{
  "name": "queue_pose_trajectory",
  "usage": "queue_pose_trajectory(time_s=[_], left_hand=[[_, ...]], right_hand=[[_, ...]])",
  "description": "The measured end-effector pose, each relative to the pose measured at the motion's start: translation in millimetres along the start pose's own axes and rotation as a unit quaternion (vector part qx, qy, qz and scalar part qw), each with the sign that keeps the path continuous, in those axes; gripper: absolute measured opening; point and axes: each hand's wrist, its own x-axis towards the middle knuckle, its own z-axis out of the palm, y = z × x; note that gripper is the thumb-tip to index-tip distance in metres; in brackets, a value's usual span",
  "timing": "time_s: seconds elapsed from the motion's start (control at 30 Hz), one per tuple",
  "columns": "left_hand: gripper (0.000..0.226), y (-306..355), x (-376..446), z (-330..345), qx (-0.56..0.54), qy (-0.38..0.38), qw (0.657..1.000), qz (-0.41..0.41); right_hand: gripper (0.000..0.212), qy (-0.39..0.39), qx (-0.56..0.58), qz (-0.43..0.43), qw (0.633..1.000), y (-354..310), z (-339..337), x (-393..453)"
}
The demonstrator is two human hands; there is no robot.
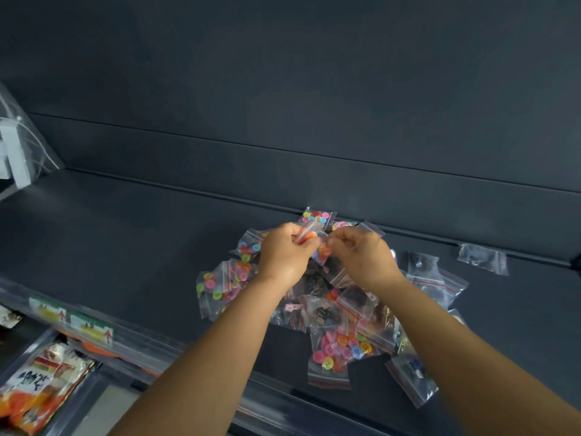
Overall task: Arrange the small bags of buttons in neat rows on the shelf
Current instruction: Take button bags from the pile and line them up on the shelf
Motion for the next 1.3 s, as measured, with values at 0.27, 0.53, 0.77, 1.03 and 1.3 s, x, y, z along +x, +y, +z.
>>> queue_pose_trajectory(time_s=[0.27, 0.53, 0.77, 1.03, 1.3], left_hand=[[0.013, -5, 15, -3, 0.087, 0.016, 0.996, 0.014], [0.021, -16, 16, -9, 0.080, 0.027, 0.996, 0.002], [0.024, -19, 13, -12, 0.080, 0.024, 0.996, 0.013], [0.038, -17, 9, -12, 0.052, 0.025, 0.998, 0.008], [0.030, -1, -1, -13, 0.043, -0.002, 0.998, 0.054]], right_hand=[[0.034, -0.075, -0.238, -0.075, 0.965, 29, -1, 39], [0.033, -0.013, -0.141, -0.049, 0.989, 25, -4, 42], [0.040, -0.092, -0.158, -0.110, 0.977, 18, -1, 43], [0.013, 0.011, -0.093, -0.063, 0.994, 19, 6, 44], [0.011, 0.171, 0.028, -0.152, 0.973, 1, -1, 11]])
